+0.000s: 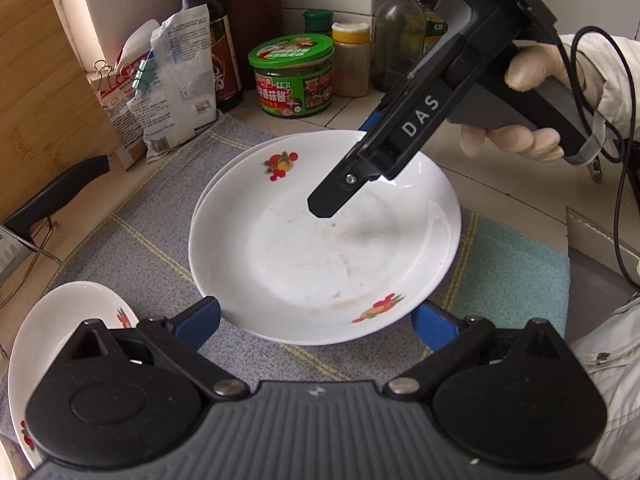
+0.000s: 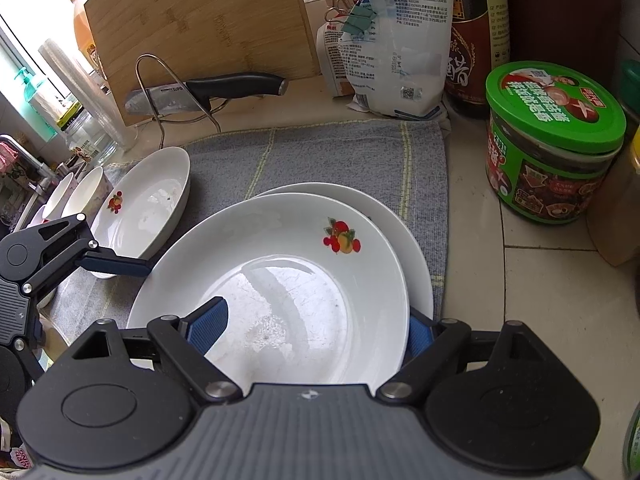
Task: Organize plates and bowls
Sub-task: 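Lower the held plate onto the other fruit-decal plate with the right tool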
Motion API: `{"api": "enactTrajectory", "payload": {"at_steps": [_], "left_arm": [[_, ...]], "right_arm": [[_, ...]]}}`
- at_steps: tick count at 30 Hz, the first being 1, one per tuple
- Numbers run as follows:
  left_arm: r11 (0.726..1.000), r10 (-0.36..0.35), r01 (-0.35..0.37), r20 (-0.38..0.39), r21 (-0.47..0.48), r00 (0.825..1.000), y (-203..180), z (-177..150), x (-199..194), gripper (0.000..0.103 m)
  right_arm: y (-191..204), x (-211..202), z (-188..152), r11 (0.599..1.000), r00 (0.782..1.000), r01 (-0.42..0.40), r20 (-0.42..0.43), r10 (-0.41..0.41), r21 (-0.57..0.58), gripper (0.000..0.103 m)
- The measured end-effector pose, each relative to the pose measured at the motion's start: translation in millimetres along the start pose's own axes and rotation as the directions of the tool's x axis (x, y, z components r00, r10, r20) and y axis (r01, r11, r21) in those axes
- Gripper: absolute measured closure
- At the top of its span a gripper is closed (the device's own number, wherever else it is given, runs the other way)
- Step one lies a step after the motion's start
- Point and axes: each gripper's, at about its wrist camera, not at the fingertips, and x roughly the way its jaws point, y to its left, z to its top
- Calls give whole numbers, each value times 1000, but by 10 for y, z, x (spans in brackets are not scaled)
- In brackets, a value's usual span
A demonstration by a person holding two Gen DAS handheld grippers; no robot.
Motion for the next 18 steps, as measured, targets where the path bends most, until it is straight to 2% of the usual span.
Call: {"api": "enactTrajectory", "payload": {"at_steps": [6,9,12,18], "left_arm": [[1000,-5,5,8,-6,1000,-14,7,21,2],[999,22,-21,0,-27,1000,13,-33,9,2],[997,2,-2,-7,-73,1000,62,-52,18,2],[997,-12,12,-2,-82,1000,47,-31,37,2]], "right_arm": [[-8,-9,-1,1000,1000,1,5,-1,7,11],[-2,-12,-6,1000,1000,4,7,-4,6,11],[0,-14,-9,1000,1000,5,7,-5,5,11],[6,-14,3,1000,1000,8,-1,-8,2,11]]}}
